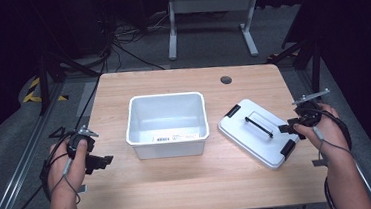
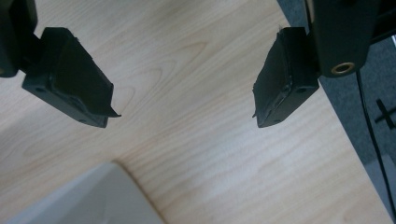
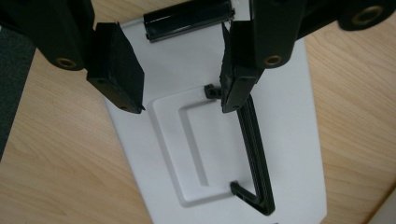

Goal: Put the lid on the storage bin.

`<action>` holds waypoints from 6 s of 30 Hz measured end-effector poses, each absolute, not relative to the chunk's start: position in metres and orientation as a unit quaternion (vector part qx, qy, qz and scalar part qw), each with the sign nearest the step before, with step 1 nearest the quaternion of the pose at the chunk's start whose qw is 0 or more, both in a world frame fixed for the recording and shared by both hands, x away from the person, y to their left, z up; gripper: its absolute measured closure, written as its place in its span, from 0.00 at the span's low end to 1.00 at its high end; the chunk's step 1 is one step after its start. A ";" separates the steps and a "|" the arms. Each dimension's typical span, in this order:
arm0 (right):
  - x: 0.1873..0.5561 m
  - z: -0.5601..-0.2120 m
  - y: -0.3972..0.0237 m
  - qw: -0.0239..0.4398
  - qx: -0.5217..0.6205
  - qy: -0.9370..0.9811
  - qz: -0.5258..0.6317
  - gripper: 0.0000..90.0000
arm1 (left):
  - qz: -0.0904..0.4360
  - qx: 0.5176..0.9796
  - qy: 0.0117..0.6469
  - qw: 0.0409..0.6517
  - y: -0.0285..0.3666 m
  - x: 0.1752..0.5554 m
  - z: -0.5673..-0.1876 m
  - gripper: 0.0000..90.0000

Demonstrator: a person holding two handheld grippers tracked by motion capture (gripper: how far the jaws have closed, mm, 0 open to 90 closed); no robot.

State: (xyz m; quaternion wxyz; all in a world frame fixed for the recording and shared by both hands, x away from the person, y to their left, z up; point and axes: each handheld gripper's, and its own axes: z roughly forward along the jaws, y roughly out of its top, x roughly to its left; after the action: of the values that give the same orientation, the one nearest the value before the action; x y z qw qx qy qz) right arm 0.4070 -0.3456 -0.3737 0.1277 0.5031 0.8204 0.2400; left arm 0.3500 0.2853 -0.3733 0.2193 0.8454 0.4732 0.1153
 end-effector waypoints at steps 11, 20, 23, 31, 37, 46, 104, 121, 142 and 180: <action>0.407 -0.368 -0.335 0.165 0.466 0.820 0.289 0.50 | 0.115 0.861 0.447 0.213 0.275 0.348 -0.371 0.22; 0.416 -0.374 -0.321 0.180 0.435 0.823 0.317 0.45 | 0.114 0.883 0.408 0.200 0.265 0.345 -0.369 0.22; 0.420 -0.379 -0.316 0.173 0.430 0.828 0.316 0.44 | 0.108 0.887 0.406 0.191 0.264 0.343 -0.371 0.22; 0.437 -0.402 -0.300 0.153 0.420 0.839 0.310 0.39 | 0.099 0.887 0.413 0.179 0.266 0.337 -0.377 0.22; 0.446 -0.416 -0.293 0.137 0.416 0.852 0.289 0.43 | 0.105 0.886 0.413 0.182 0.268 0.335 -0.377 0.22; 0.449 -0.426 -0.287 0.119 0.408 0.867 0.260 0.62 | 0.103 0.881 0.422 0.188 0.272 0.333 -0.377 0.22; 0.437 -0.289 -0.280 0.156 0.297 0.905 0.262 0.94 | 0.108 0.880 0.412 0.212 0.280 0.342 -0.368 0.22; 0.446 -0.246 -0.227 0.153 0.228 0.918 0.286 0.94 | 0.112 0.880 0.404 0.222 0.285 0.339 -0.363 0.21; 0.469 -0.245 -0.134 0.126 0.128 0.934 0.308 0.94 | 0.114 0.875 0.422 0.208 0.301 0.319 -0.367 0.21; 0.474 -0.277 -0.020 0.079 0.002 0.940 0.333 0.94 | 0.116 0.863 0.443 0.214 0.310 0.309 -0.366 0.21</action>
State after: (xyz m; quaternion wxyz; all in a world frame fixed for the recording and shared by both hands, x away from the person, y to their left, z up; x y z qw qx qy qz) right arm 0.4743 -0.0197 -0.2766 0.0786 0.0019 0.9397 0.3329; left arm 0.3091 0.3102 -0.3663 0.2136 0.8629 0.4431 0.1157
